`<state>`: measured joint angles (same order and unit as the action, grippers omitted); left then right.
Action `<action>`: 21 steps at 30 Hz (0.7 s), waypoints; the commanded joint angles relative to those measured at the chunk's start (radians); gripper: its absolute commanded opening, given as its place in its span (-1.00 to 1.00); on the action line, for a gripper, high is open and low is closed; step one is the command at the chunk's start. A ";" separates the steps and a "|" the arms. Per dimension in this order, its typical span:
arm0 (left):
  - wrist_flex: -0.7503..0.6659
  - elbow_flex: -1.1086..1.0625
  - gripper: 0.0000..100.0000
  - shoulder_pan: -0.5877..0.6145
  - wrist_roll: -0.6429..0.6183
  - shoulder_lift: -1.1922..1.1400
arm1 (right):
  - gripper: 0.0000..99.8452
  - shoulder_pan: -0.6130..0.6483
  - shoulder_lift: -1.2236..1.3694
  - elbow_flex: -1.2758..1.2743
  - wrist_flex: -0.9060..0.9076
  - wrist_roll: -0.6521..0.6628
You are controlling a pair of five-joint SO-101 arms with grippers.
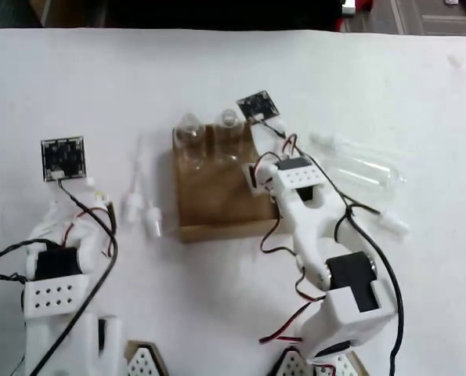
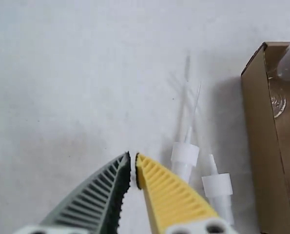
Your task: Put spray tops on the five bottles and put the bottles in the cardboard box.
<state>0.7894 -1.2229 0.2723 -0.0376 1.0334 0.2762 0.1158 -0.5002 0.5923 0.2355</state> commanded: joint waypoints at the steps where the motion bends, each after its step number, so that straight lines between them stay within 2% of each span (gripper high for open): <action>1: -0.026 0.006 -0.95 -0.013 0.012 0.016 | -0.97 -0.008 -0.170 0.061 0.239 0.012; 6: -0.026 0.006 -0.95 -0.013 0.012 0.016 | -0.97 -0.067 -0.427 0.075 0.493 0.020; 11: -0.026 0.000 -0.95 -0.012 0.012 0.016 | -0.97 -0.302 -0.621 0.075 0.541 0.167; 15: -0.060 -0.021 -0.95 -0.012 0.012 0.016 | -0.96 -0.515 -0.613 0.077 0.536 0.241; 21: -0.110 -0.055 -0.95 -0.007 0.012 0.016 | -0.96 -0.717 -0.435 0.118 0.539 0.273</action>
<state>0.7219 -1.2750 0.2723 -0.0376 1.0334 -0.3268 -0.4012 -0.4588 1.1262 0.4933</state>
